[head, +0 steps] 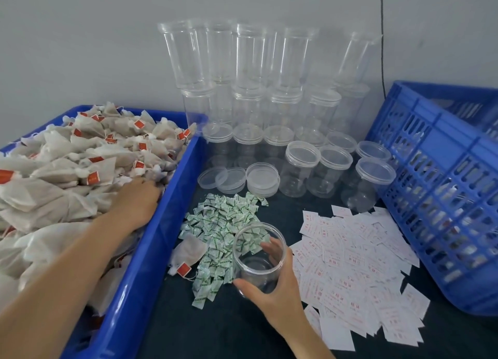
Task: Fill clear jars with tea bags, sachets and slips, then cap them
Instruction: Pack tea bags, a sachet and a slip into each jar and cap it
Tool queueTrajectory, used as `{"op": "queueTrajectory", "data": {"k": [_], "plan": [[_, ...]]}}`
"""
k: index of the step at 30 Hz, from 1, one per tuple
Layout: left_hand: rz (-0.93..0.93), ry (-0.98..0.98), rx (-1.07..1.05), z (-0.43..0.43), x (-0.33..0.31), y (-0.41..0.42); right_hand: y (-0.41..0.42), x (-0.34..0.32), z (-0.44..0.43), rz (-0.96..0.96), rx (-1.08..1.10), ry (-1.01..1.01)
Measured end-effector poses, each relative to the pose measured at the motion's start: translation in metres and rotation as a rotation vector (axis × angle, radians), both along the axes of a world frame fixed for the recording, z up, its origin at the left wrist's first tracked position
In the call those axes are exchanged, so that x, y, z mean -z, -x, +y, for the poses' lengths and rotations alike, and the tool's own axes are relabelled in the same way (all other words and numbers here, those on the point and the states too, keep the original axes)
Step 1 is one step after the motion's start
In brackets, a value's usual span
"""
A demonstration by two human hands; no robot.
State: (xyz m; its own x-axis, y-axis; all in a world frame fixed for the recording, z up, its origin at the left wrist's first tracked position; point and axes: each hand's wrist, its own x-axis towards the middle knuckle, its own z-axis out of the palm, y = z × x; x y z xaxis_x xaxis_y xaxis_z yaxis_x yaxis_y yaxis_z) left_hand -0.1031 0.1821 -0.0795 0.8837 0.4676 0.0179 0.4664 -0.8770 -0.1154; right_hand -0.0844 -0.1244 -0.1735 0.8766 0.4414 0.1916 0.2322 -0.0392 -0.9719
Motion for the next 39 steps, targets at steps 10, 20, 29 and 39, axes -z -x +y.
{"op": "queueTrajectory", "data": {"k": [10, 20, 29, 39], "plan": [[-0.493, 0.177, -0.070, -0.016, -0.008, 0.005, 0.000, 0.001, 0.000, -0.019, 0.002, -0.010], [-0.875, 1.016, 0.111, -0.087, -0.071, 0.012, -0.001, 0.003, 0.000, -0.020, 0.005, -0.004], [-0.313, 1.016, 0.423, -0.142, -0.052, 0.010, -0.002, 0.005, 0.001, -0.019, 0.000, 0.001], [-0.418, 0.452, -0.130, -0.026, -0.015, 0.008, -0.001, 0.006, -0.001, -0.037, 0.009, 0.018]]}}
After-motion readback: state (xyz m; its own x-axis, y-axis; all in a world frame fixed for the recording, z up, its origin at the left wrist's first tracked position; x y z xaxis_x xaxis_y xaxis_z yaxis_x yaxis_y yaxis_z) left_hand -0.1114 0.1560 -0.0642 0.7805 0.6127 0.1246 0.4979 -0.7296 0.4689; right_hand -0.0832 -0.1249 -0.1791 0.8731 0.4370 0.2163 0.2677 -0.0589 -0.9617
